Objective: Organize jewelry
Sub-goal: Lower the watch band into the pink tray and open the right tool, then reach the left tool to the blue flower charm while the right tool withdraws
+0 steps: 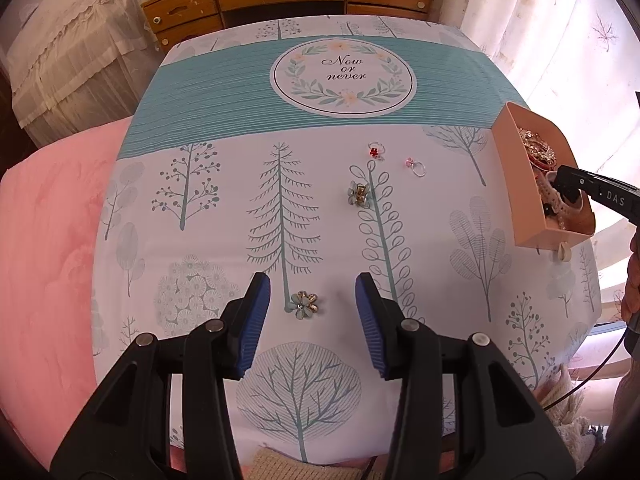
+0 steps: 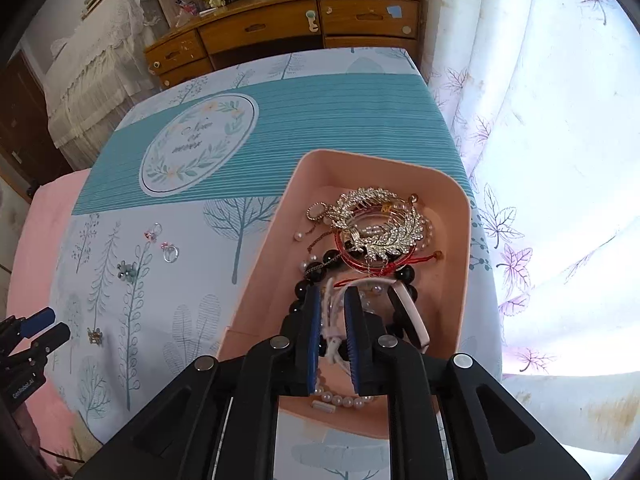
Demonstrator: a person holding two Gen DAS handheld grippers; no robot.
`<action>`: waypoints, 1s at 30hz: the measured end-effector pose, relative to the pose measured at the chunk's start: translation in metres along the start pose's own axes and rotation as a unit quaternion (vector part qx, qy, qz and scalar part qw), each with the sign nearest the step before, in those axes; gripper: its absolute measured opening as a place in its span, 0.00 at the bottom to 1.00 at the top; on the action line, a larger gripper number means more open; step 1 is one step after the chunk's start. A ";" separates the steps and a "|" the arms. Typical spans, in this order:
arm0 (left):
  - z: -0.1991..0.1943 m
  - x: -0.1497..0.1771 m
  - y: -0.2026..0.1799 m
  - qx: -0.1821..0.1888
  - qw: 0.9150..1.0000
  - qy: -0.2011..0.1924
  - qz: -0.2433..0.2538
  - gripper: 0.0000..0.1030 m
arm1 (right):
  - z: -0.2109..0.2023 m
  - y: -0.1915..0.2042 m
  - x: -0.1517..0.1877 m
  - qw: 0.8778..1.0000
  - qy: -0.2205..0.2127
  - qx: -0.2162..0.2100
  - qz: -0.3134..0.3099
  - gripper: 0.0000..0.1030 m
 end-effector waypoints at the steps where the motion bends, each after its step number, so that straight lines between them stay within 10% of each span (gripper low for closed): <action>1: 0.000 0.000 0.000 0.001 1.000 0.000 0.000 0.40 | -0.004 0.001 0.000 1.000 -0.003 0.001 -0.001 0.19; 30: -0.020 0.033 0.022 0.002 0.999 -0.007 -0.039 0.41 | -0.085 0.104 0.056 0.993 -0.054 -0.063 -0.079 0.22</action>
Point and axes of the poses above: each gripper's, at about its wrist camera, not at the fingertips, and z roughly the way its jaws point, y to its left, x to its underside, the point moved 6 cm from there along z, roughly the way its jaws point, and after that the axes turned 1 degree about -y, right-handed, at the moved point
